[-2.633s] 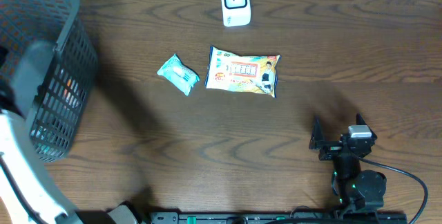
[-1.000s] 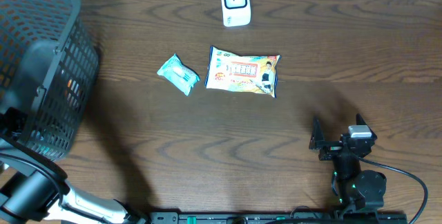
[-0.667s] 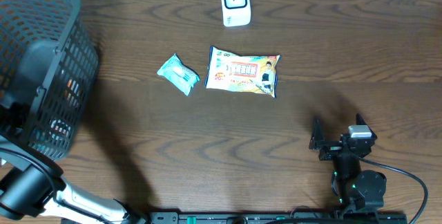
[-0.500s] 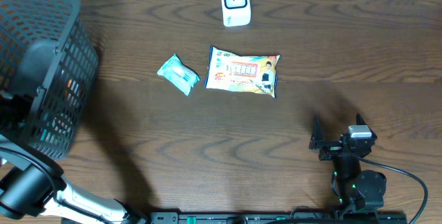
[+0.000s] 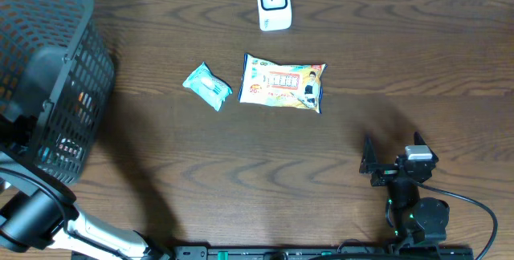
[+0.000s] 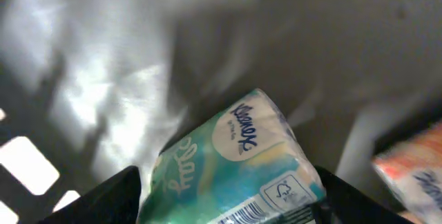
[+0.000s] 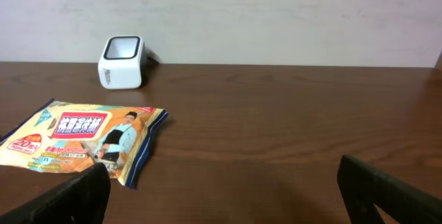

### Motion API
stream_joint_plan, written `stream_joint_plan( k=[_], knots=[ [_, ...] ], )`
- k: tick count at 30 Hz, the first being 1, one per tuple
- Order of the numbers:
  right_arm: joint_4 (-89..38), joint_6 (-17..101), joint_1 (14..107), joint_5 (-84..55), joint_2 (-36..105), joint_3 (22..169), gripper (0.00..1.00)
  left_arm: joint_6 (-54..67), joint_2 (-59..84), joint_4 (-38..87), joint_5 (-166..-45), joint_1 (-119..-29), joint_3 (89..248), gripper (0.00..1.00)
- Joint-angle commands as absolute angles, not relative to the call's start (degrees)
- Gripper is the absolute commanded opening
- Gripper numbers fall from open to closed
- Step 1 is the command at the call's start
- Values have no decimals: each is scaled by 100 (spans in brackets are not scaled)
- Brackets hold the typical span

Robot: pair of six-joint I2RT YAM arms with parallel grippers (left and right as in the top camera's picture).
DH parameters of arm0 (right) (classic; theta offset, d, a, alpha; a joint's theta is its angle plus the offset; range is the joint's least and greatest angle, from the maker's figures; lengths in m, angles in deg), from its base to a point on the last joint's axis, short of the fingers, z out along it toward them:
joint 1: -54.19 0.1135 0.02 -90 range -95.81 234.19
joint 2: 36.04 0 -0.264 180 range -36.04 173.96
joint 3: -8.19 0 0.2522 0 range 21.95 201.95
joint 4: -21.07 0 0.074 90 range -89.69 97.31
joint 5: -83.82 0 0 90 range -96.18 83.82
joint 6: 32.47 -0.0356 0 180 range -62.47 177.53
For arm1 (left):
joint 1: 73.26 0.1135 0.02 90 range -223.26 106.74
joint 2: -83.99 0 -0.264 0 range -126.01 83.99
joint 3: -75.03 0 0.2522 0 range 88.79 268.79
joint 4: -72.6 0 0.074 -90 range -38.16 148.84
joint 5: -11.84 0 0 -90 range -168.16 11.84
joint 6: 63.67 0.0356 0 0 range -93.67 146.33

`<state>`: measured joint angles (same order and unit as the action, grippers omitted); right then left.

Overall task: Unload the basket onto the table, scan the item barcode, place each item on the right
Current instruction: 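Reach into the basket and grasp the white-blue tissue pack with left gripper, then carry the tissue pack to the scanner and set it on the table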

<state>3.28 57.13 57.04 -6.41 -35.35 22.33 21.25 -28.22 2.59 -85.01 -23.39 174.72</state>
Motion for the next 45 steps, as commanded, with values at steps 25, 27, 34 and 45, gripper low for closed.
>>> stream_joint_plan(
  k=[25,27,34,45],
  knots=[
    [302,5735,5684,-632,-3566,2226,99,1727,-2883,509,-7192,-2320,17155,65],
    [302,5735,5684,-632,-3566,2226,99,1727,-2907,520,-7192,-2320,17133,45],
    [302,5735,5684,-632,-3566,2226,99,1729,-2841,489,-7190,-2324,17358,12],
    [302,5735,5684,-634,-3566,2226,99,1303,-1560,727,-8469,-2337,18689,7]
  ],
)
